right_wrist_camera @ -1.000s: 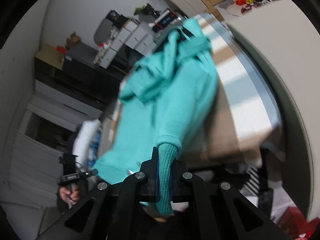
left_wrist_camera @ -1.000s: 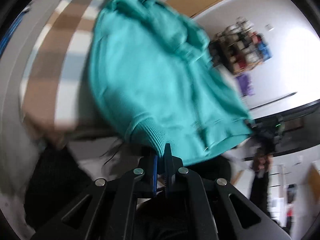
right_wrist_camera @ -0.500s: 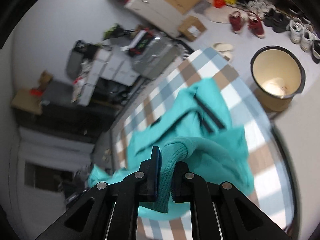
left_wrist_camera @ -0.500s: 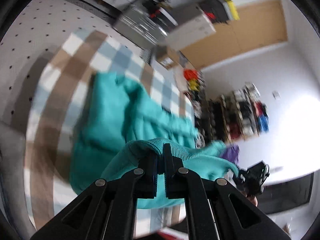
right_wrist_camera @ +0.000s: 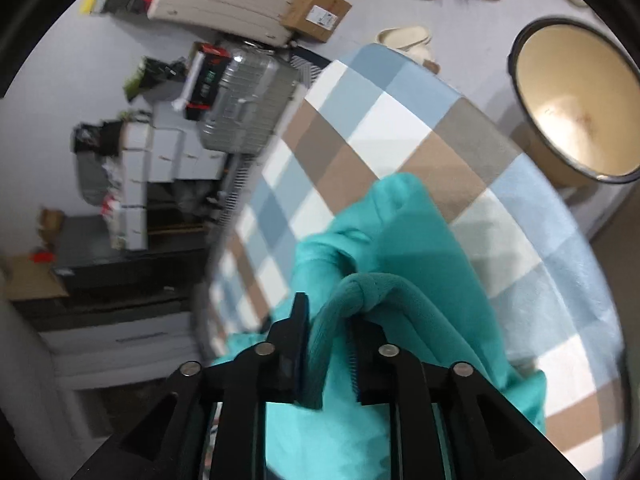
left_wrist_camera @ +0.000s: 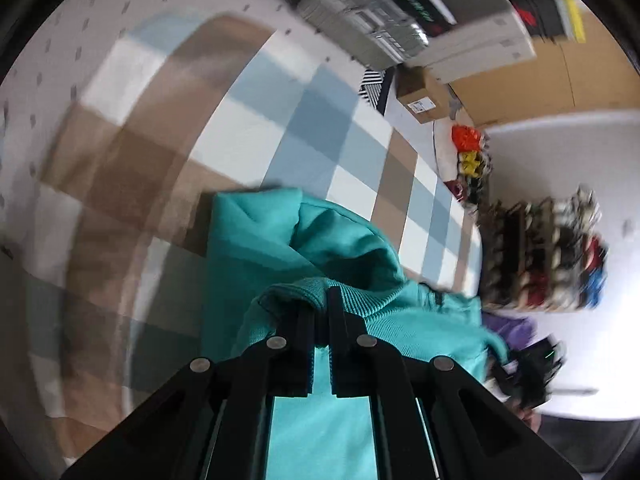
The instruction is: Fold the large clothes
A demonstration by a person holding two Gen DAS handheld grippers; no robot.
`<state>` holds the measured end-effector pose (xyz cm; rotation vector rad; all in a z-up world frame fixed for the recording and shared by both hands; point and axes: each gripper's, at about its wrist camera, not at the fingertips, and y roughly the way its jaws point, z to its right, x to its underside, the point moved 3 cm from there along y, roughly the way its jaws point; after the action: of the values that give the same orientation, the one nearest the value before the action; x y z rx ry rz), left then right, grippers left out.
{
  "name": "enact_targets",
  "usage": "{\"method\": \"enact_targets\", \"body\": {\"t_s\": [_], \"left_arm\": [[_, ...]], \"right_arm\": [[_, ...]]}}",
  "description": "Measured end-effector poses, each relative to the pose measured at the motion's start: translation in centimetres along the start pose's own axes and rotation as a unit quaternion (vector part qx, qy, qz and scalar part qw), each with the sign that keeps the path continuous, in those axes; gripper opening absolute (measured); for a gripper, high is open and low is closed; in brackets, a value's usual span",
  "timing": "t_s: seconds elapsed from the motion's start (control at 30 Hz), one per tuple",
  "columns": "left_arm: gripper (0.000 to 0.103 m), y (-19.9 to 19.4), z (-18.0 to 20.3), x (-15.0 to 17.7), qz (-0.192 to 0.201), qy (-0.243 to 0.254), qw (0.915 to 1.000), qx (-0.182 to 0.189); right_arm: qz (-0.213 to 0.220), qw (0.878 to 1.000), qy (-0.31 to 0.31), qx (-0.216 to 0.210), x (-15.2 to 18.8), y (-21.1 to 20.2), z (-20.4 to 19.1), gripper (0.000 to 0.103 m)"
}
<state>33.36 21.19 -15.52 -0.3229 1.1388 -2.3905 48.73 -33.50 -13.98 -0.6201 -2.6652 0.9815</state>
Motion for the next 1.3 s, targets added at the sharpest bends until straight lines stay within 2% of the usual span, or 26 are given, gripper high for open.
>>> {"method": "enact_targets", "body": {"t_s": [0.03, 0.1, 0.13, 0.17, 0.2, 0.23, 0.3, 0.37, 0.43, 0.5, 0.57, 0.67, 0.7, 0.73, 0.77, 0.8, 0.83, 0.87, 1.0, 1.07, 1.1, 1.2, 1.23, 1.27, 1.3], "left_arm": [[0.005, -0.3, -0.3, -0.1, 0.000, -0.011, 0.9999, 0.007], [0.036, -2.3, -0.2, 0.2, 0.034, 0.002, 0.9994, 0.006], [0.078, -3.6, -0.1, 0.5, 0.057, 0.012, 0.9983, 0.003], [0.092, -5.0, 0.0, 0.8, 0.079, 0.014, 0.9968, 0.003], [0.092, -6.2, 0.1, 1.1, 0.097, 0.014, 0.9952, 0.008], [0.092, -7.2, 0.0, 1.7, 0.107, 0.017, 0.9940, 0.015], [0.092, -7.6, -0.4, 3.2, 0.093, 0.029, 0.9952, 0.005], [0.092, -7.0, -1.2, 5.5, 0.057, 0.052, 0.9962, -0.038], [0.092, -5.6, -1.3, 6.7, 0.031, 0.076, 0.9940, -0.073], [0.092, -3.8, -2.1, 9.5, -0.015, 0.117, 0.9871, -0.108], [0.092, -2.6, -2.8, 11.6, -0.045, 0.142, 0.9808, -0.125], [0.092, -1.8, -3.4, 14.0, -0.038, 0.171, 0.9748, -0.138], [0.092, -1.6, -3.4, 14.4, -0.032, 0.175, 0.9745, -0.137], [0.092, -1.5, -3.6, 14.6, -0.026, 0.176, 0.9745, -0.136], [0.079, -1.4, -3.7, 14.8, -0.021, 0.176, 0.9752, -0.133], [0.063, -1.0, -3.7, 15.0, -0.025, 0.174, 0.9770, -0.121], [0.027, -0.5, -3.6, 15.1, -0.033, 0.170, 0.9775, -0.120], [0.015, -0.4, -3.7, 15.1, -0.030, 0.164, 0.9768, -0.135], [0.009, -2.4, -2.8, 14.4, 0.004, 0.158, 0.9797, -0.123], [0.008, -3.7, -2.5, 13.7, 0.021, 0.140, 0.9854, -0.095], [0.008, -4.4, -2.6, 13.2, 0.029, 0.127, 0.9883, -0.079], [0.006, -3.5, -3.8, 13.3, 0.038, 0.113, 0.9874, -0.104], [0.006, -2.7, -4.5, 13.5, 0.036, 0.114, 0.9855, -0.120], [0.006, -2.1, -5.1, 13.8, 0.035, 0.110, 0.9859, -0.121], [0.007, -2.0, -5.4, 13.6, 0.039, 0.105, 0.9868, -0.117]], "right_arm": [[0.010, 1.000, 0.004, -0.014, -0.1, -0.7, 0.3, 0.030], [0.020, 0.999, -0.013, -0.039, 0.2, -1.9, 0.1, 0.040], [0.024, 0.998, -0.031, -0.040, 0.5, -2.3, -0.2, 0.044], [0.035, 0.997, -0.059, -0.038, 1.0, -3.0, -0.6, 0.046], [0.047, 0.995, -0.087, -0.031, 1.5, -3.6, -1.1, 0.053], [0.075, 0.989, -0.124, -0.009, 2.4, -4.9, -1.5, 0.074], [0.119, 0.977, -0.176, 0.016, 4.1, -6.8, -2.0, 0.097], [0.132, 0.964, -0.231, 0.026, 6.4, -8.3, -2.2, 0.097], [0.131, 0.955, -0.262, 0.041, 8.0, -8.7, -1.7, 0.097], [0.099, 0.950, -0.288, 0.065, 10.3, -8.0, 0.0, 0.097], [0.071, 0.944, -0.310, 0.082, 12.3, -7.2, 1.7, 0.097], [0.045, 0.937, -0.335, 0.092, 14.9, -6.2, 4.2, 0.097], [0.035, 0.938, -0.336, 0.079, 15.5, -5.8, 4.8, 0.095], [0.034, 0.939, -0.334, 0.072, 15.9, -5.5, 5.1, 0.083], [0.032, 0.941, -0.329, 0.070, 16.0, -5.3, 5.3, 0.071], [0.028, 0.943, -0.323, 0.080, 16.1, -5.0, 5.5, 0.047], [0.033, 0.942, -0.323, 0.090, 16.1, -5.0, 5.4, 0.029], [0.040, 0.940, -0.328, 0.089, 16.2, -5.5, 5.0, 0.022], [0.066, 0.929, -0.348, 0.107, 16.7, -7.1, 3.5, 0.018], [0.070, 0.925, -0.351, 0.126, 16.5, -7.0, 3.5, 0.018], [0.071, 0.928, -0.340, 0.135, 16.2, -6.8, 3.9, 0.018], [0.055, 0.936, -0.306, 0.165, 15.4, -5.1, 5.6, 0.019], [0.053, 0.933, -0.304, 0.183, 15.4, -4.4, 6.1, 0.021], [0.055, 0.926, -0.311, 0.207, 15.6, -3.7, 6.4, 0.023], [0.062, 0.923, -0.315, 0.214, 15.5, -3.4, 6.4, 0.025]]}}
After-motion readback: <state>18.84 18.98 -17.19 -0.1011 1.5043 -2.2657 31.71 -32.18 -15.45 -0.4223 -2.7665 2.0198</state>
